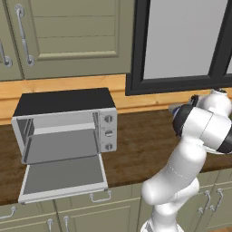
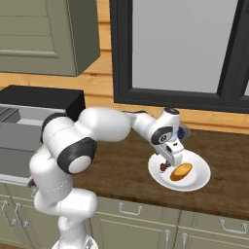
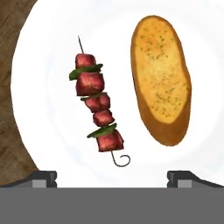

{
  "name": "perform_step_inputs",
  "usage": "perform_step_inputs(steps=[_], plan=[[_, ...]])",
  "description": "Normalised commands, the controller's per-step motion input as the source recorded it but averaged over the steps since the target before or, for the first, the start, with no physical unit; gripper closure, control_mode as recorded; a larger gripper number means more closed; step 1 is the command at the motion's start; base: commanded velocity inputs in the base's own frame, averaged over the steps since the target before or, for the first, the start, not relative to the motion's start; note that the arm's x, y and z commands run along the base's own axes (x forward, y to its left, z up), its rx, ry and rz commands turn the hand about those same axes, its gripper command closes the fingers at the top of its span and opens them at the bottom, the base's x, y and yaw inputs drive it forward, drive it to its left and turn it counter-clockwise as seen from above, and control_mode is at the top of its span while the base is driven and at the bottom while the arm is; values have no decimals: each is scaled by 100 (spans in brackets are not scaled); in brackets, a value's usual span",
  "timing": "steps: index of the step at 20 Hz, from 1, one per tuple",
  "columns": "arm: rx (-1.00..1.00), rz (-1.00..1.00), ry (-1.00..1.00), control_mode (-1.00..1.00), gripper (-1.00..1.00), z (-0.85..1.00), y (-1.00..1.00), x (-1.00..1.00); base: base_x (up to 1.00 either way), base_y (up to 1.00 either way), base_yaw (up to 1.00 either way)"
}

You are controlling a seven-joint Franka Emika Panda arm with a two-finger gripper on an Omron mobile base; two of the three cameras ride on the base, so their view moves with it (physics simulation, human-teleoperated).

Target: Pick up the kebab skewer and baguette bread, and place them inside the toaster oven. Close the toaster oven door and start by setting the timer.

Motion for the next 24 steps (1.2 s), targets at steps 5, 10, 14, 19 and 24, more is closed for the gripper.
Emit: perform_step_inputs(steps=[5,10,14,19,24], plan=[[0,-13,0,-100,-100,-13,-4,20,0,0,0],[0,-13,0,-100,-100,-30,-7,14,0,0,0],[0,-11,0,-100,-100,-24,0,5,0,0,0],[0,-9,0,-100,-100,-25,0,9,0,0,0],[0,-7,0,-100,-100,-20,0,14,0,0,0]])
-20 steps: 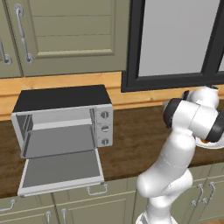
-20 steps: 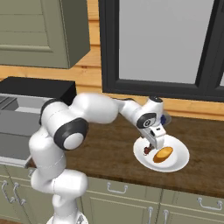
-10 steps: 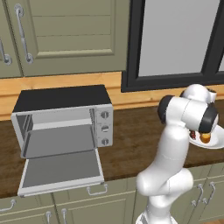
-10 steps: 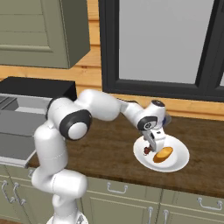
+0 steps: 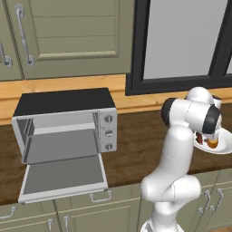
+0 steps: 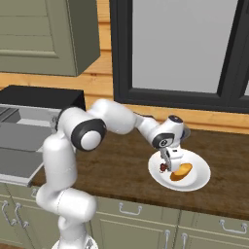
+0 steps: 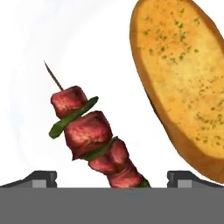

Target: Pick up the kebab skewer and baguette bread, and place them inside the toaster oven. Close the toaster oven door and start by setting the timer.

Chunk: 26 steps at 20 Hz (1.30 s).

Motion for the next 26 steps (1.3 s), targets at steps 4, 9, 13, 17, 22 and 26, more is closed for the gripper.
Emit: perform_step_inputs(steps=[4,9,13,17,22,26], plan=[[0,-6,0,-100,-100,-24,0,11,0,0,0],[0,-3,-3,-100,-100,-14,0,6,0,0,0],[0,-1,-5,-100,100,-11,0,0,0,0,0],[4,-2,-7,-100,100,-20,0,-6,0,0,0],[1,0,-15,-100,100,10,0,-17,0,0,0],[1,0,-22,-100,100,87,8,-38,0,0,0]])
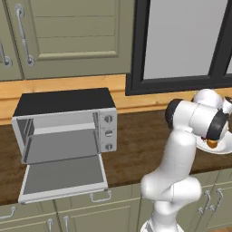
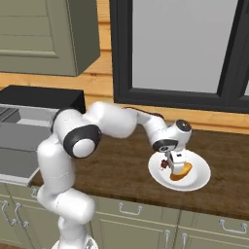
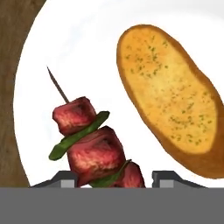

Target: Pick up the kebab skewer and baguette bread, and place them inside the toaster oven. Close the toaster oven door and start by setting the timer.

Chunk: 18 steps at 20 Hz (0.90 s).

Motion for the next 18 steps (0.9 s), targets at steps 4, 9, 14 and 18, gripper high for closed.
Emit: perform_step_inputs(steps=[4,9,14,18], plan=[[0,1,-5,-100,100,100,60,-50,0,0,0],[-11,16,0,-100,100,100,98,-68,0,0,0],[-19,23,0,-100,100,97,100,-52,0,0,0],[-13,13,0,-100,100,77,100,-45,0,0,0]])
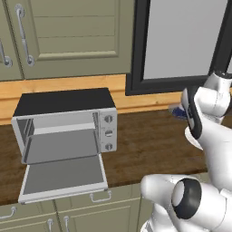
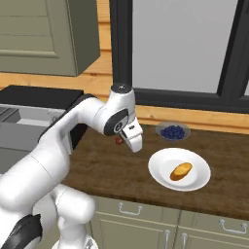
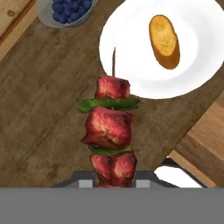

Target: Pick up the kebab skewer and baguette bread, and place them inside the toaster oven. Close the toaster oven door and start by setting the timer.

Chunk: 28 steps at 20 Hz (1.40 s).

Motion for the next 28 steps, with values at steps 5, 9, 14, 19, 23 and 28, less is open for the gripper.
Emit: perform_step_inputs(steps=[5,9,14,19,23,28], plan=[[-10,3,0,-100,100,39,100,-37,0,0,0],[-7,7,0,-100,100,21,100,-34,0,0,0],[-2,16,0,-100,100,14,100,-39,0,0,0],[-1,30,0,-100,100,15,100,-24,0,0,0],[0,35,2,-100,100,0,100,2,0,0,0],[0,35,1,-100,100,0,100,3,0,0,0]])
